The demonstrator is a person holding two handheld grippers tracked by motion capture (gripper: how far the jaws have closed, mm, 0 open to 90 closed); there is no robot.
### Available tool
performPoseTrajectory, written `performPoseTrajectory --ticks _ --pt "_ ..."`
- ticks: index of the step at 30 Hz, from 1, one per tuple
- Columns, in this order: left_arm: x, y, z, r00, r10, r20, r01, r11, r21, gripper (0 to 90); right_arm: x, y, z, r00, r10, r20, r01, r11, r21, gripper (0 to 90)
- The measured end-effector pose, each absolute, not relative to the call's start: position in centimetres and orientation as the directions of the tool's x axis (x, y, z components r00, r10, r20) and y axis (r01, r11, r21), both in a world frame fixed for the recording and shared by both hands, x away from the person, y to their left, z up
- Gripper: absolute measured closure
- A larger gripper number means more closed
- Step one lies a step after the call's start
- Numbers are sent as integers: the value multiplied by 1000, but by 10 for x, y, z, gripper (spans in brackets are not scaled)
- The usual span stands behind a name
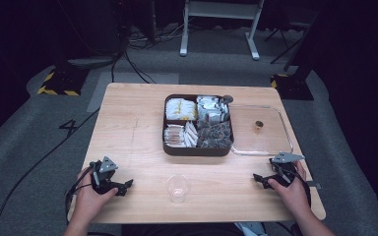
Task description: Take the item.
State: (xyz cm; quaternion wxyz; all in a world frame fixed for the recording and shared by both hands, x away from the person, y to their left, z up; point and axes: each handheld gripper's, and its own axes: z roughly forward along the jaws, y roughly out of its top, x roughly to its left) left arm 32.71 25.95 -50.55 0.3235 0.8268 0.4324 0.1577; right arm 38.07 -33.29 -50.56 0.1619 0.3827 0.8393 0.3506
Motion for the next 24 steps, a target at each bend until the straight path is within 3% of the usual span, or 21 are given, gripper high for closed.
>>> performPoseTrajectory --ticks 5,12,19,24 --pt "323 264 -498 517 856 -19 655 -382 652 245 381 -331 -506 -651 759 -3 532 459 711 3" --pt "318 261 -473 504 863 -41 644 -343 683 297 382 -331 -506 -661 751 -4 525 466 712 4" --pt "313 242 -437 491 870 -44 628 -319 710 421 383 -331 -506 -662 750 -5 524 467 712 5" --pt "317 226 -414 542 835 -94 574 -286 767 473 383 -331 -506 -661 751 -4 525 466 712 5"
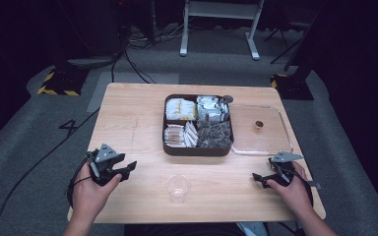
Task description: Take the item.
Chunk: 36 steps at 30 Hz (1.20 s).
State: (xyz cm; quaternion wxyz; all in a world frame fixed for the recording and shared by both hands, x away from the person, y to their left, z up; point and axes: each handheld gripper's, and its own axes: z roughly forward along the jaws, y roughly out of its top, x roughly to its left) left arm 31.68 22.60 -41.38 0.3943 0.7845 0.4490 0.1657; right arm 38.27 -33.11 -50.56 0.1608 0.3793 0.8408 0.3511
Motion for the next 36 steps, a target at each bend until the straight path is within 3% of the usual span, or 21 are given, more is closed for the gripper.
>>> performPoseTrajectory --ticks 8,11,13,18,27,31,36 --pt "346 203 -393 576 817 -34 502 -320 804 488 383 -331 -506 -663 749 -4 524 467 712 5" --pt "354 196 -388 566 824 -27 523 -333 785 426 383 -331 -506 -663 749 -5 523 467 712 5" --pt "363 191 -385 590 807 -11 490 -348 799 465 383 -331 -506 -664 747 -4 522 468 712 5" --pt "389 174 -376 626 776 -77 493 -318 810 463 383 -331 -506 -665 747 -4 522 469 712 5" --pt "432 155 -376 685 724 -74 465 -357 810 466 385 -332 -506 -676 737 -5 515 477 712 5" --pt "453 145 -382 698 702 -141 487 -320 813 456 385 -332 -506 -679 734 -5 513 479 712 5" --pt "482 132 -385 683 722 -110 480 -329 813 452 386 -332 -506 -684 729 -4 510 482 713 5"
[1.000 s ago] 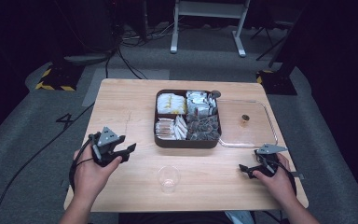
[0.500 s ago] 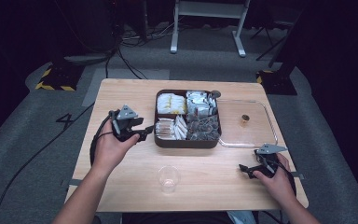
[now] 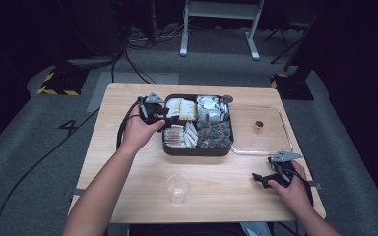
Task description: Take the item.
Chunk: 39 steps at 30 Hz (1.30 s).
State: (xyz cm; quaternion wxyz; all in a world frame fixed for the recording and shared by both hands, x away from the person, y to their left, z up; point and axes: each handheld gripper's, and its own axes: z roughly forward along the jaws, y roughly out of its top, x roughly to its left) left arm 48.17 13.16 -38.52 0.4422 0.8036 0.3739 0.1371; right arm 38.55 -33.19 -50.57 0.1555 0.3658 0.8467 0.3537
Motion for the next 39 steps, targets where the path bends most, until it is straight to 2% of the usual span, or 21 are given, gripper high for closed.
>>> performPoseTrajectory --ticks 12,14,20,39 --pt "535 103 -402 699 712 -70 493 -408 769 453 385 -332 -506 -684 729 -5 509 483 713 6" --pt "550 100 -412 690 713 -126 515 -362 777 457 385 -332 -506 -685 729 -5 509 483 713 6" --pt "569 99 -429 672 726 -144 545 -353 761 502 386 -332 -506 -685 729 -5 509 483 713 5" --pt "582 88 -452 678 715 -170 612 -421 670 629 386 -332 -506 -687 727 -4 508 484 713 6"
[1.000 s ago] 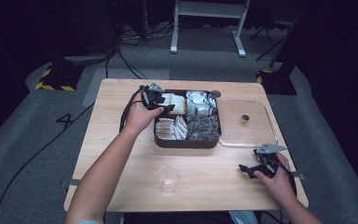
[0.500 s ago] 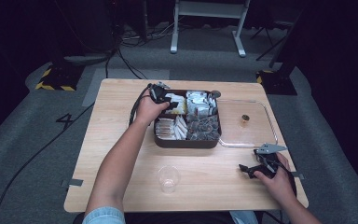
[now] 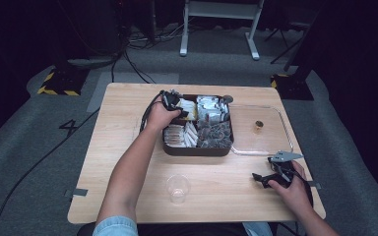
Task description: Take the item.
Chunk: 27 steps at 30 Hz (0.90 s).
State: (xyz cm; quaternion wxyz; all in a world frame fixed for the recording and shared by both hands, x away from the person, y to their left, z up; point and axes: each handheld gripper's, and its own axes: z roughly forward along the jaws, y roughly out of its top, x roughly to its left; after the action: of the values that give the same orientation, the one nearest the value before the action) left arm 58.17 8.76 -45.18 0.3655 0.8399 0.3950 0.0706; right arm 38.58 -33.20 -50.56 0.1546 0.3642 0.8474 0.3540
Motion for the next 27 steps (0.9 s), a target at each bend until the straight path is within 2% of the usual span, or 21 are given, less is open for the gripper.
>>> performPoseTrajectory --ticks 5,9,13,15,17,18,27 --pt "582 81 -455 685 706 -180 623 -440 647 672 386 -332 -506 -687 727 -4 508 484 713 5" --pt "584 78 -458 693 704 -156 622 -475 622 669 386 -332 -506 -687 727 -4 508 484 713 6" --pt "585 77 -460 698 702 -145 620 -490 613 718 386 -332 -506 -687 727 -4 508 484 713 6" --pt "584 77 -460 705 697 -133 612 -503 610 807 386 -332 -506 -687 727 -4 508 484 713 6" --pt "584 76 -460 709 690 -142 614 -507 604 835 386 -332 -506 -687 727 -4 508 484 713 6" --pt "584 76 -459 714 685 -145 612 -510 605 878 386 -332 -506 -687 727 -4 508 484 713 6" --pt "578 77 -442 752 649 -118 556 -526 643 900 386 -332 -506 -687 727 -4 508 484 713 6"
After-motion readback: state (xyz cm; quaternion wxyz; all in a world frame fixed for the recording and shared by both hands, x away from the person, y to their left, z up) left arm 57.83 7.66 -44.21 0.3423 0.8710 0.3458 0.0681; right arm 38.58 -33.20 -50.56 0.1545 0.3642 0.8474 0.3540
